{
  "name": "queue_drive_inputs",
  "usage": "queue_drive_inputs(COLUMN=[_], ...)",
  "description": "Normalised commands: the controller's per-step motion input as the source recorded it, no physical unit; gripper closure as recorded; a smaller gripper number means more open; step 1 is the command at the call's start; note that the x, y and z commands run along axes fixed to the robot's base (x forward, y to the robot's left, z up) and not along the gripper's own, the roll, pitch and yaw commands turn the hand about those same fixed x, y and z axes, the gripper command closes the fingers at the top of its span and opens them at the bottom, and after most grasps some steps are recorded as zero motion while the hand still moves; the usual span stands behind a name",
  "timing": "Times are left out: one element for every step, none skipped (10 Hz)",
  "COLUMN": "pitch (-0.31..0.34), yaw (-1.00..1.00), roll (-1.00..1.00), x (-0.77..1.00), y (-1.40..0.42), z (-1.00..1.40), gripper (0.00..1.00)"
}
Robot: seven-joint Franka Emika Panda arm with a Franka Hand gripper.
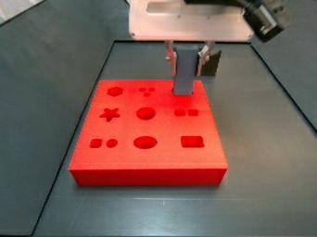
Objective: Pick up the arch object. Move up. Rotate the arch object. Move to above the board. Insert the arch object.
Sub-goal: Insert the arch object.
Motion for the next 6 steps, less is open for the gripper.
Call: queue_drive_inputs(pitch=[0.000, -0.121, -0.251, -0.211, -0.307, 0.000], yaw=[-0.05, -0.03, 0.00, 0.00, 0.00, 0.00], roll=[0.15, 0.07, 0.13, 0.13, -0.03, 0.00], x=[0.00, 0.00, -0.02, 0.00, 0.00, 0.00], y=[0.01, -0.02, -0.10, -0.12, 0.00, 0.00], z=[-0.29, -0.53, -0.61, -0.62, -0.33, 0.00], gripper=[1.00, 1.00, 1.00, 1.00, 1.00, 1.00])
